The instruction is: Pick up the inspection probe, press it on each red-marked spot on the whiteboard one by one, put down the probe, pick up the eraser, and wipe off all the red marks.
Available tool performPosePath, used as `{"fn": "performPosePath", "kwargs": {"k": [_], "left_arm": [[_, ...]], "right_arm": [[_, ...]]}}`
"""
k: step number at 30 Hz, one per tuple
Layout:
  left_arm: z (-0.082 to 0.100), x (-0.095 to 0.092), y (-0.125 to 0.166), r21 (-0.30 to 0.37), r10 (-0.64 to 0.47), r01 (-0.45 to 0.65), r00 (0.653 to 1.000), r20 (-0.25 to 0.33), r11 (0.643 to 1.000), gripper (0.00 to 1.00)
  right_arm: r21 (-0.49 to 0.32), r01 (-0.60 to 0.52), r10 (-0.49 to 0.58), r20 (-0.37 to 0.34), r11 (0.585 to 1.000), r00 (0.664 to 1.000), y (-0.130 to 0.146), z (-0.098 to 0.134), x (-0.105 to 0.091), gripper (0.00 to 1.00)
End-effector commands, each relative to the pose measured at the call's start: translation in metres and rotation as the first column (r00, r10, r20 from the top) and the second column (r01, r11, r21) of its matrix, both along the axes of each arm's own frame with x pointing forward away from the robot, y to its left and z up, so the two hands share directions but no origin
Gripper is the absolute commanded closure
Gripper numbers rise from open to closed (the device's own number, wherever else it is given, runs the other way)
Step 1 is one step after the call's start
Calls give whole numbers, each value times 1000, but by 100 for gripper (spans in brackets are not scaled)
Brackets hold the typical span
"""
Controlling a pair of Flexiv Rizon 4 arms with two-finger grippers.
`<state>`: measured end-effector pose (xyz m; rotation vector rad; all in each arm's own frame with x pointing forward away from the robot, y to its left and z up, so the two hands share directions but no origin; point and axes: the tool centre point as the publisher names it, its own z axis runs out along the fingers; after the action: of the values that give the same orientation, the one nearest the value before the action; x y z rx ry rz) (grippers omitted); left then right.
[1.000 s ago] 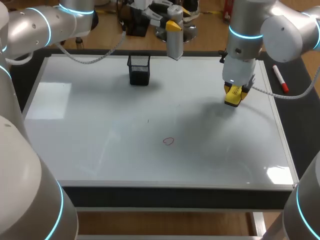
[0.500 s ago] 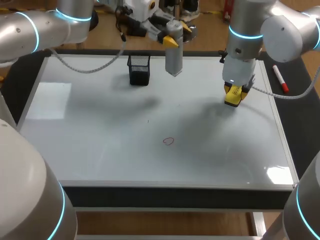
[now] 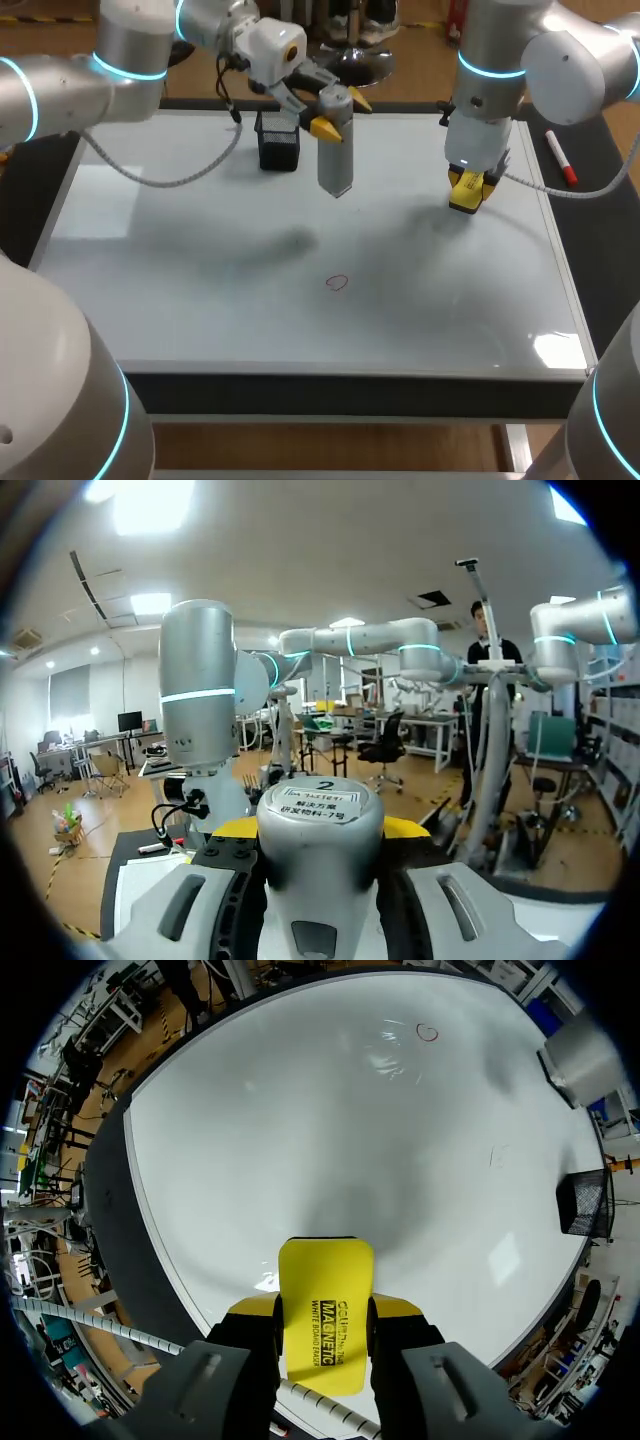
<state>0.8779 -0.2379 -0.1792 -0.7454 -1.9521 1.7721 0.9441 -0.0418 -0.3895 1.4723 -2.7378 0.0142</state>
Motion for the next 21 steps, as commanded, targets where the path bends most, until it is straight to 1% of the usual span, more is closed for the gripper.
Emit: {"fn": "performPosePath", "kwargs": {"k": [1,4,6,13,14,18,19,21], "left_arm": [[-1,-17,1,-26,170,-169,985,13,985,100],[-6,-23,1,-16,154,-154,988,13,988,100],[-9,-26,2,2,146,-146,989,11,989,100],[-18,-34,5,9,131,-131,991,-7,991,100],[-19,-35,5,4,121,-121,993,-5,993,100],[-25,-41,4,-11,54,-53,998,38,999,100],[-29,-41,5,-22,45,-45,998,38,999,100],[-35,-43,6,-22,33,-33,999,40,999,100]], "right_arm": [[-2,-2,2,1,1000,1000,-1,2,0,100],[-2,-2,2,1,1000,1000,-1,2,0,100],[-2,-2,2,1,1000,1000,-1,2,0,100],[-2,-2,2,1,1000,1000,-1,2,0,100],[-2,-2,2,1,1000,1000,-1,2,0,100],[-2,-2,2,1,1000,1000,-1,2,0,100],[-2,-2,2,1,1000,1000,-1,2,0,100],[-2,-2,2,1,1000,1000,-1,2,0,100]]}}
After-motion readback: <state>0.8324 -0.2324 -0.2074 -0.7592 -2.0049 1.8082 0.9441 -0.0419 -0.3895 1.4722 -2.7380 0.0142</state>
